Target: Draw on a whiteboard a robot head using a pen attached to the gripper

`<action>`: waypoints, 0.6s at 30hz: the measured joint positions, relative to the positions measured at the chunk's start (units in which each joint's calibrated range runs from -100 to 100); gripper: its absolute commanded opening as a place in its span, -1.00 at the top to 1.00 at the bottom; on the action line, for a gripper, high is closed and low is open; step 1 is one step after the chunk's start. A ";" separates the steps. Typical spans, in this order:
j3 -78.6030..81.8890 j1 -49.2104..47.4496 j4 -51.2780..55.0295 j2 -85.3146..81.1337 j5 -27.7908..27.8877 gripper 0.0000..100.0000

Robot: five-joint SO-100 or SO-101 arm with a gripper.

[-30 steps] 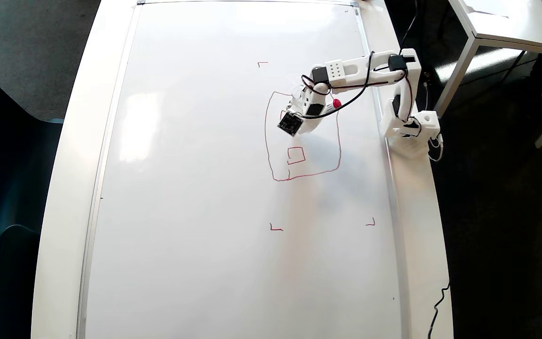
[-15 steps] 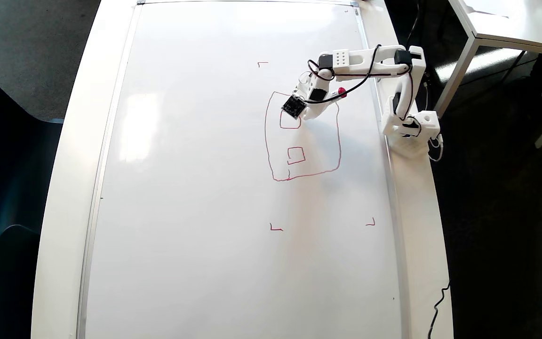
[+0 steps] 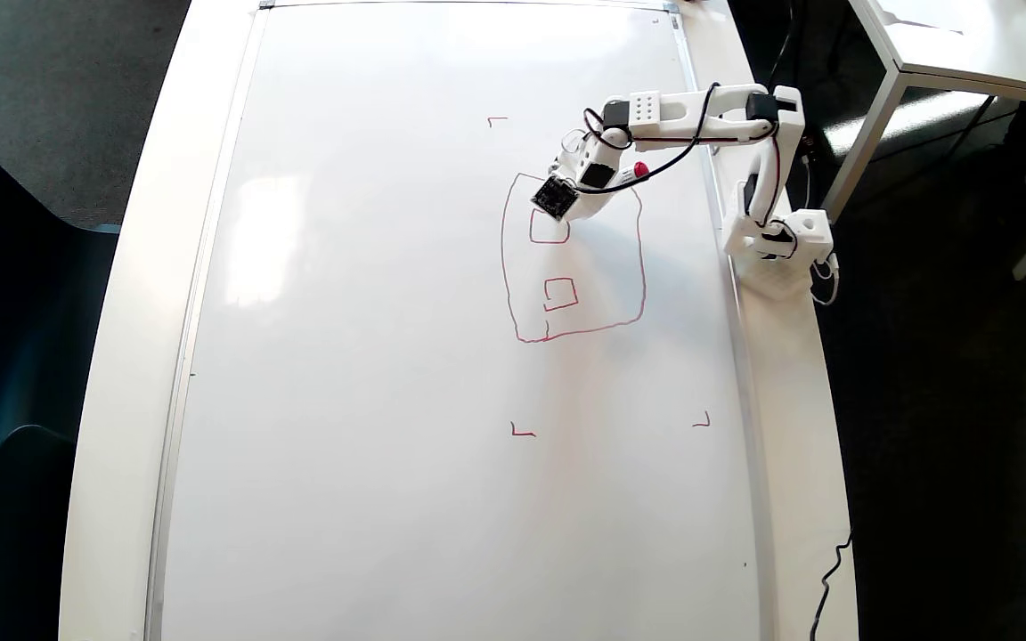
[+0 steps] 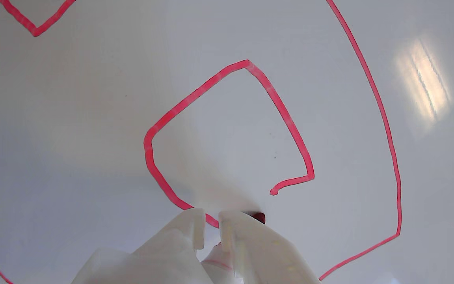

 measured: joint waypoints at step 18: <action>-3.47 -3.85 4.81 -3.64 0.05 0.99</action>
